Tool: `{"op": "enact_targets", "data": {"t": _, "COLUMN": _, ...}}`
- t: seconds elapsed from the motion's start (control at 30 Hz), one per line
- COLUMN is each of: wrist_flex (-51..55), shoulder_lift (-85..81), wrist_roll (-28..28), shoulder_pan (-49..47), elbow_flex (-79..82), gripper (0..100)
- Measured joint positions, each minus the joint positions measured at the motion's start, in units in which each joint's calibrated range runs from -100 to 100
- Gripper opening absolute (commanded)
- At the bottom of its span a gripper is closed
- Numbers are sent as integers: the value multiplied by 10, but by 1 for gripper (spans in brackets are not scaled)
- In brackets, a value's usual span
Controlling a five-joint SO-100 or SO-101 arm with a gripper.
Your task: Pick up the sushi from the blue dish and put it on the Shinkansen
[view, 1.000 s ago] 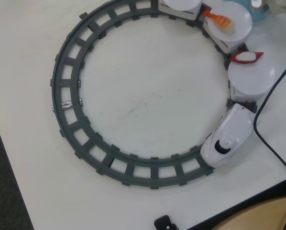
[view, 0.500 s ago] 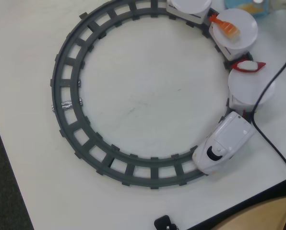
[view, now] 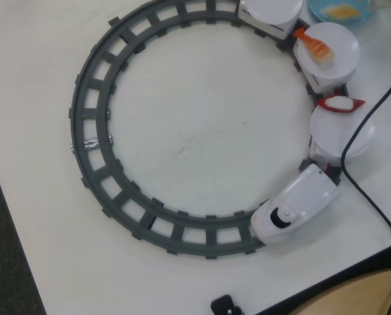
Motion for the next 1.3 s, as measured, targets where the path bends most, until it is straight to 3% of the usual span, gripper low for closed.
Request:
{"op": "enact_targets", "data": {"t": 0.43, "wrist_flex": -79, "shoulder_lift": 65, "wrist_roll": -13, "shoulder_pan": -60, "elbow_flex": 0, "gripper": 27}}
{"op": "enact_targets", "data": {"t": 0.73, "wrist_flex": -82, "shoulder_lift": 70, "wrist_roll": -13, "shoulder_pan": -68, "elbow_flex": 0, "gripper": 1}}
{"op": "enact_targets", "data": {"t": 1.1, "wrist_flex": -76, "shoulder_lift": 50, "wrist_roll": -12, "shoulder_pan": -46, "elbow_flex": 1, "gripper": 2}}
{"op": "enact_targets", "data": {"t": 1.3, "wrist_flex": -31, "shoulder_lift": -125, "wrist_roll": -15, "shoulder_pan": 24, "elbow_flex": 40, "gripper": 2}}
